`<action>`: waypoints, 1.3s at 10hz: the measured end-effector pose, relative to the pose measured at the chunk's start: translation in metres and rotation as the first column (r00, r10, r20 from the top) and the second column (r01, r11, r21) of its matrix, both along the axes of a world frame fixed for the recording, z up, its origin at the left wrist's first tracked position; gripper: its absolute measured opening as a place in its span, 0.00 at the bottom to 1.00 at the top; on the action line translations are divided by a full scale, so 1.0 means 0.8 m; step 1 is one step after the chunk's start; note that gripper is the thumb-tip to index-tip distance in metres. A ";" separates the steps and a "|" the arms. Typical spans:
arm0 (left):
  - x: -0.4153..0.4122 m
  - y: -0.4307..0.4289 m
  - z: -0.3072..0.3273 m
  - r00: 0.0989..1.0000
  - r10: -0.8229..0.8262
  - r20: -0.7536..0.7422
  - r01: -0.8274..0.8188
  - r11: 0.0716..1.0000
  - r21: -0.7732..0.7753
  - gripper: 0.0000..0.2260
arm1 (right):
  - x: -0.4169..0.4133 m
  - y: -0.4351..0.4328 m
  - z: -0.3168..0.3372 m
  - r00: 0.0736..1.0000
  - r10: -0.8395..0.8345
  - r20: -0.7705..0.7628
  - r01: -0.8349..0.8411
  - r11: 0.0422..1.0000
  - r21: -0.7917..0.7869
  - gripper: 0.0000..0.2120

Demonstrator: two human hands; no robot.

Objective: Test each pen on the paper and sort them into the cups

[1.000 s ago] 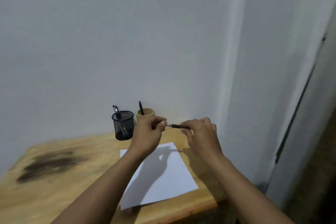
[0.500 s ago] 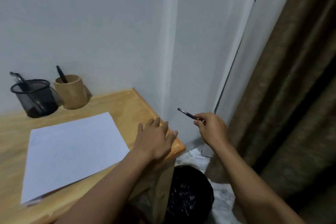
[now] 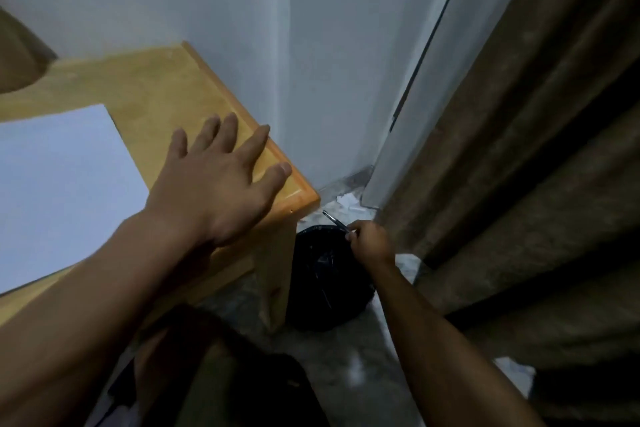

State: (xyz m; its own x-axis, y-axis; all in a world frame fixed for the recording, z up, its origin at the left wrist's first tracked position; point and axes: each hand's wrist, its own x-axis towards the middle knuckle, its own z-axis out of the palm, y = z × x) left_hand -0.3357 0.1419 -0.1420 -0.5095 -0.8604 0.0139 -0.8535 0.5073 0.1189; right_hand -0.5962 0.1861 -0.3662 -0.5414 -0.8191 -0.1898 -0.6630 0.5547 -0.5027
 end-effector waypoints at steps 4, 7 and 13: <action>-0.004 -0.006 -0.002 1.000 0.025 0.014 -0.024 0.999 -0.046 0.41 | -0.011 -0.011 -0.134 0.998 0.040 -0.044 -0.026 0.956 0.291 0.11; -0.005 -0.007 -0.003 0.999 0.043 0.028 -0.042 0.998 -0.040 0.40 | -0.002 -0.015 -0.137 0.997 0.061 -0.052 -0.043 0.956 0.290 0.11; 0.047 0.139 0.013 0.766 -0.293 -0.572 0.158 0.948 -0.274 0.15 | 0.080 0.063 0.356 0.817 0.491 0.303 -0.194 0.727 -0.658 0.12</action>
